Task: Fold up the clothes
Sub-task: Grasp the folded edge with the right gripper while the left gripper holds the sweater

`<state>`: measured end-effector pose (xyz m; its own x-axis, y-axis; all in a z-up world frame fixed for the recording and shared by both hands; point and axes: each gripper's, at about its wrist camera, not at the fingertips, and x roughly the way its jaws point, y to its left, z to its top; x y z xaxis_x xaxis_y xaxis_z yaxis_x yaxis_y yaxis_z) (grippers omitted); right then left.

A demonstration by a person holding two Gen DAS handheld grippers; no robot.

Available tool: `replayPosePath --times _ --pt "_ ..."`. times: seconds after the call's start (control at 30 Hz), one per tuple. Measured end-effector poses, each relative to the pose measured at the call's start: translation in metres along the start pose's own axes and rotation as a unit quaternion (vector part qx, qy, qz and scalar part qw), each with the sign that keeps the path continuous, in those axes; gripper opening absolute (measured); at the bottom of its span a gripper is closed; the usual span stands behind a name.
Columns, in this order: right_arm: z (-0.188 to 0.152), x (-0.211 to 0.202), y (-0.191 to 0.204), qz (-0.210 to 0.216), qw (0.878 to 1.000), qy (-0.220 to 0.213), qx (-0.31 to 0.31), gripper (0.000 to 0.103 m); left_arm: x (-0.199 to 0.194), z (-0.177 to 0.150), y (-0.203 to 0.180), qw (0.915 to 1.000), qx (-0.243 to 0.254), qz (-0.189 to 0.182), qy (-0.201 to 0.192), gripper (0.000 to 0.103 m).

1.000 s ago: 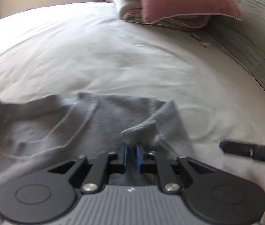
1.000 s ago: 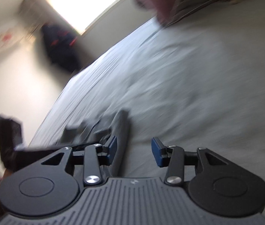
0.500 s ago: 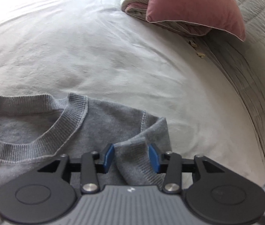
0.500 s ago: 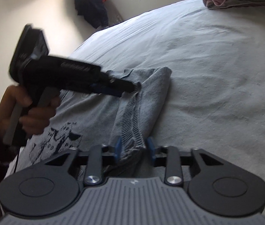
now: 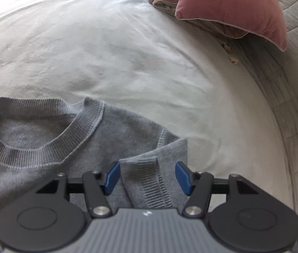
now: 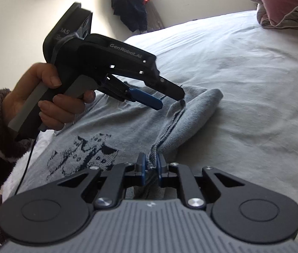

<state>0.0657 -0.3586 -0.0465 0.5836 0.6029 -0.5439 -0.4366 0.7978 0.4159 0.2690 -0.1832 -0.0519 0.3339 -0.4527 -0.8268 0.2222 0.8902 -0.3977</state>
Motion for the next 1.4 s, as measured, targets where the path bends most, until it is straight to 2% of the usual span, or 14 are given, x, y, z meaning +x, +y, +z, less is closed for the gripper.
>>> replayPosePath --times 0.13,0.23,0.27,0.37,0.5,0.7,0.9,0.93,0.97,1.0,1.03,1.1,1.23,1.4 --pt "0.0 -0.002 0.0 -0.002 1.0 0.001 -0.003 0.017 0.002 -0.001 0.001 0.9999 -0.008 0.014 0.003 0.051" --pt "-0.001 -0.002 -0.003 -0.01 1.0 0.004 -0.002 0.017 0.004 -0.001 0.001 0.9996 -0.014 0.024 0.005 0.021" --pt "-0.001 -0.002 -0.005 -0.014 1.0 0.006 -0.003 0.017 0.005 -0.001 0.003 0.9996 -0.018 0.021 0.006 0.006" --pt "-0.003 -0.007 -0.008 -0.024 1.0 0.006 -0.006 0.017 0.003 -0.002 0.003 0.9998 -0.021 -0.002 0.0 0.006" --pt "-0.005 -0.023 -0.01 -0.04 0.999 -0.005 -0.019 0.016 -0.009 -0.002 -0.01 0.9971 -0.023 -0.071 -0.011 0.005" --pt "-0.009 -0.068 -0.015 -0.054 0.996 -0.066 -0.022 0.013 -0.008 0.007 -0.057 0.9899 0.011 -0.14 -0.02 0.005" --pt "-0.012 -0.108 -0.028 -0.101 0.987 -0.124 0.013 0.014 0.014 0.005 -0.108 0.9818 0.043 -0.185 -0.002 0.005" --pt "-0.013 -0.112 -0.032 -0.111 0.985 -0.132 0.025 0.02 0.018 0.004 -0.116 0.9813 0.048 -0.186 0.0 0.005" --pt "-0.013 -0.113 -0.037 -0.117 0.983 -0.135 0.037 0.021 0.022 0.002 -0.121 0.9815 0.054 -0.184 0.0 0.005" --pt "-0.013 -0.111 -0.041 -0.122 0.982 -0.134 0.047 0.029 0.026 0.001 -0.126 0.9818 0.059 -0.181 0.001 0.005" --pt "-0.014 -0.109 -0.046 -0.126 0.982 -0.133 0.056 0.047 0.03 0.0 -0.13 0.982 0.064 -0.178 0.001 0.005" --pt "-0.015 -0.105 -0.056 -0.134 0.979 -0.13 0.076 0.055 0.031 0.0 -0.131 0.9833 0.066 -0.169 -0.004 0.005" --pt "-0.015 -0.091 -0.067 -0.142 0.979 -0.112 0.096 0.055 0.029 0.004 -0.121 0.9861 0.061 -0.154 -0.02 0.005" --pt "-0.012 -0.065 -0.069 -0.129 0.984 -0.075 0.093 0.055 0.019 0.008 -0.083 0.9882 0.025 -0.145 -0.045 0.005"
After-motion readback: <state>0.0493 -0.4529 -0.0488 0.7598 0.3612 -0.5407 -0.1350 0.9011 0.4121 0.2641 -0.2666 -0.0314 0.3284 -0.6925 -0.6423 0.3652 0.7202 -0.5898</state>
